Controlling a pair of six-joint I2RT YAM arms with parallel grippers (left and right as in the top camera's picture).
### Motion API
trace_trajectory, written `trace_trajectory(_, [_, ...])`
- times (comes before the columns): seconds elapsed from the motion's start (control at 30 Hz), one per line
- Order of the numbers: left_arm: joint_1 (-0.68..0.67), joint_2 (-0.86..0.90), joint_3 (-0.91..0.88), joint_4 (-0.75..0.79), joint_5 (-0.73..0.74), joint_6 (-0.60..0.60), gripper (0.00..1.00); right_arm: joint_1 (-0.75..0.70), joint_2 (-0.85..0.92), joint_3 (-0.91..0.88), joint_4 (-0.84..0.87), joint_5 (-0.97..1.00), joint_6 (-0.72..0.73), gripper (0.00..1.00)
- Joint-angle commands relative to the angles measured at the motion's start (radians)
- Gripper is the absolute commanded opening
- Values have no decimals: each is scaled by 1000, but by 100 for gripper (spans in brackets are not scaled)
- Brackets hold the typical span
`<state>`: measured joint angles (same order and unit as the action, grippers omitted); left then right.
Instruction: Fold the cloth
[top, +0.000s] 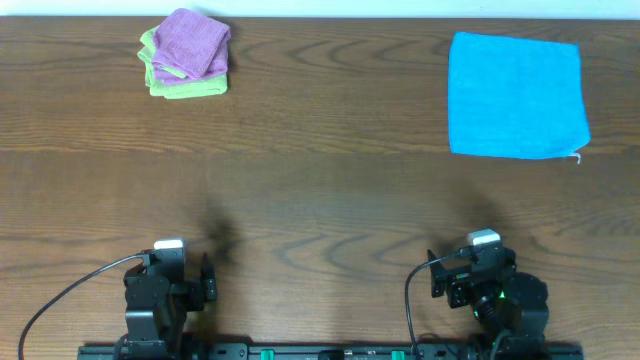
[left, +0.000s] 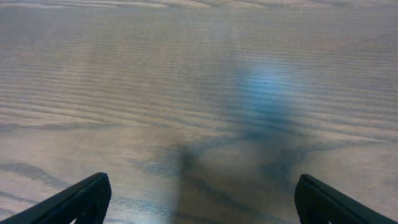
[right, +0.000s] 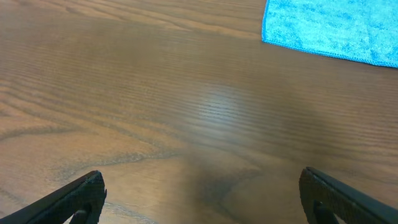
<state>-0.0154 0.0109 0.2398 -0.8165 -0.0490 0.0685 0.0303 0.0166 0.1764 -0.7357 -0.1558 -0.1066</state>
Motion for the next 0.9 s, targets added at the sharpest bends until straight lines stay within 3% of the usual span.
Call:
trace_trajectory(0.0, [-5, -7, -45, -36, -3, 18, 95, 10, -11, -12, -1, 10, -11, 99])
trace_trajectory(0.87, [-5, -7, -45, -35, -3, 18, 95, 10, -11, -12, -1, 48, -30, 99])
